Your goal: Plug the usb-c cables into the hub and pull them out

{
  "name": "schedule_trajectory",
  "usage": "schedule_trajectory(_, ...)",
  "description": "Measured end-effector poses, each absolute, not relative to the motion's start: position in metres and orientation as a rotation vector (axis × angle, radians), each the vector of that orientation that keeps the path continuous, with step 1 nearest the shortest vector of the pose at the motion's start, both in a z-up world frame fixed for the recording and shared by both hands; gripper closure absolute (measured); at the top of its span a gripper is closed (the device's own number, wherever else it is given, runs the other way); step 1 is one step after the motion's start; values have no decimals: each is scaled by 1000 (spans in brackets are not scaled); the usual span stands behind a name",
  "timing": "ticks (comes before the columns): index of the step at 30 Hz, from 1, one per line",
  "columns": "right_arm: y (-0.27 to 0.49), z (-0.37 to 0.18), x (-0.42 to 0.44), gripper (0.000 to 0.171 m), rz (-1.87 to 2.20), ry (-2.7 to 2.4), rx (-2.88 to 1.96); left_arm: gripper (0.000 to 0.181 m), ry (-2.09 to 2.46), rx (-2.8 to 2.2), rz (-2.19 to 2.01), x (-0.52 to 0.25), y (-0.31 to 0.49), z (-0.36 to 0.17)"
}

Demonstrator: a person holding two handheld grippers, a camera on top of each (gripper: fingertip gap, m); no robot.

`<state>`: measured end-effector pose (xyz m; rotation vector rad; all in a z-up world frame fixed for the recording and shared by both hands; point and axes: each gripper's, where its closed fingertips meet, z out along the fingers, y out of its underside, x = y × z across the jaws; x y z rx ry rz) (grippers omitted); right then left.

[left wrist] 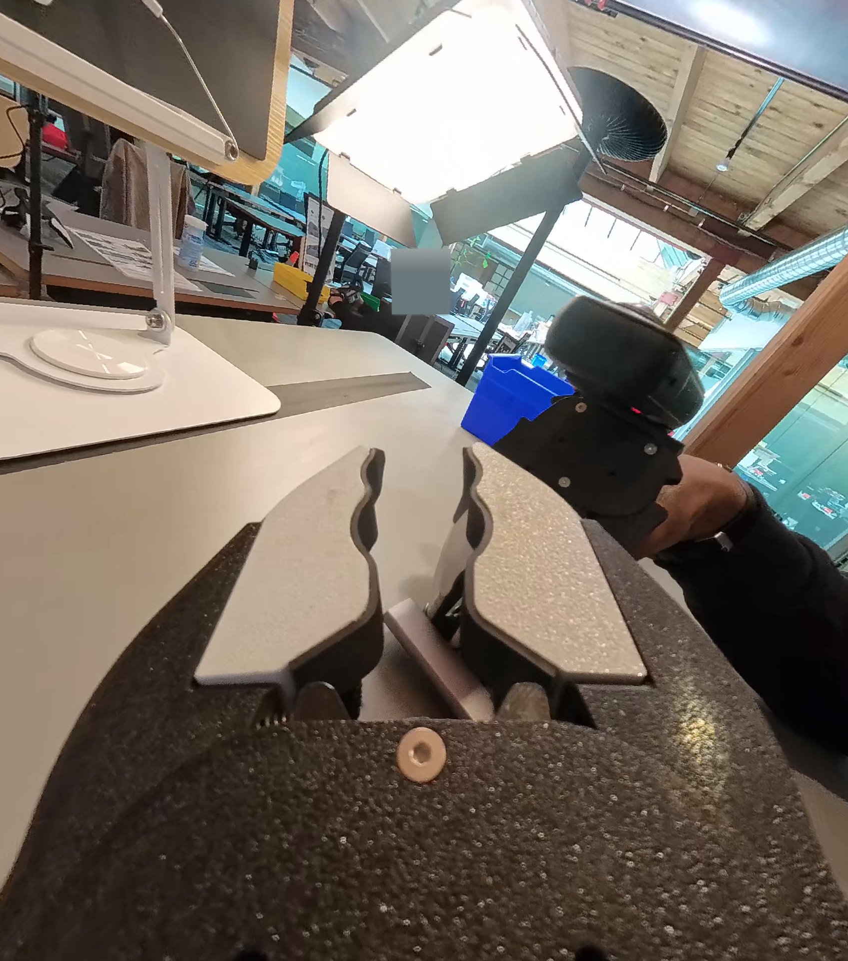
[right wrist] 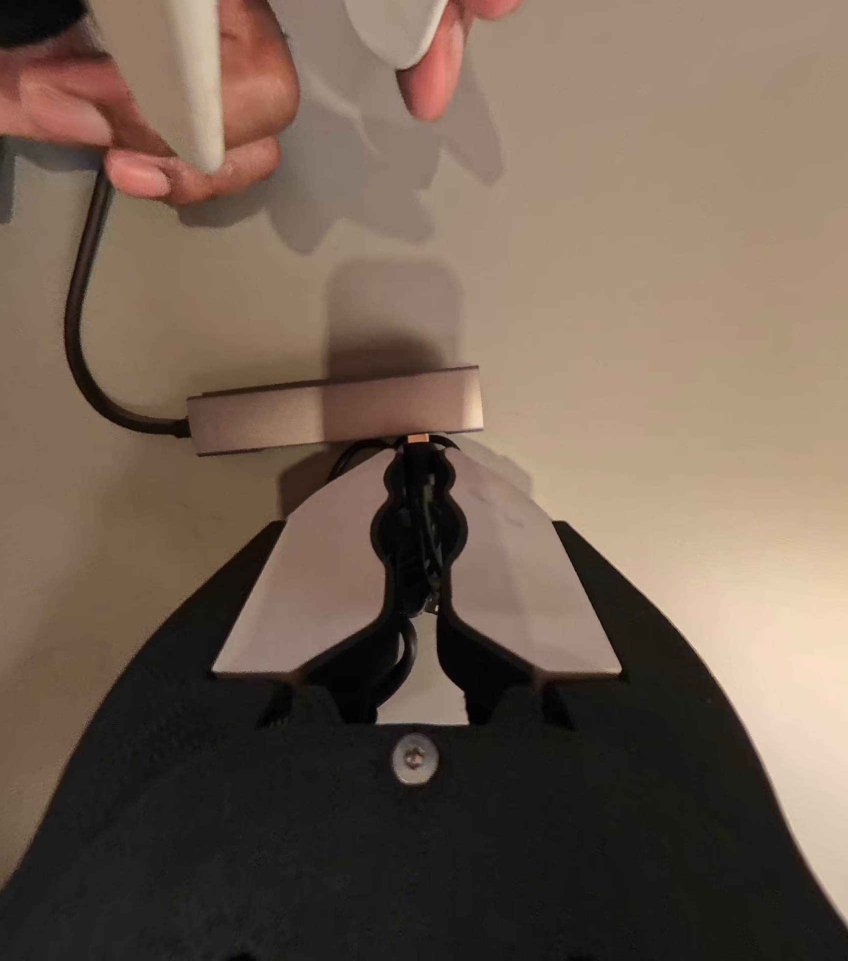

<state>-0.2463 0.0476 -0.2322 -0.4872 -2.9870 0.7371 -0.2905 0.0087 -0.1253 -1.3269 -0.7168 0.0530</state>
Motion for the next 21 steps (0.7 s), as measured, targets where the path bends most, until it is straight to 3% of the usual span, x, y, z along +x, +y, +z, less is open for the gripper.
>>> schedule_trajectory(13,47,-234,-247,161,698,-2969,-476,151,-696,-1361,37,-287,13,-128)
schedule_trajectory(21,43,-207,-267,161,823,-2747,-315,149,-730,-1319,47,-290,0,-117)
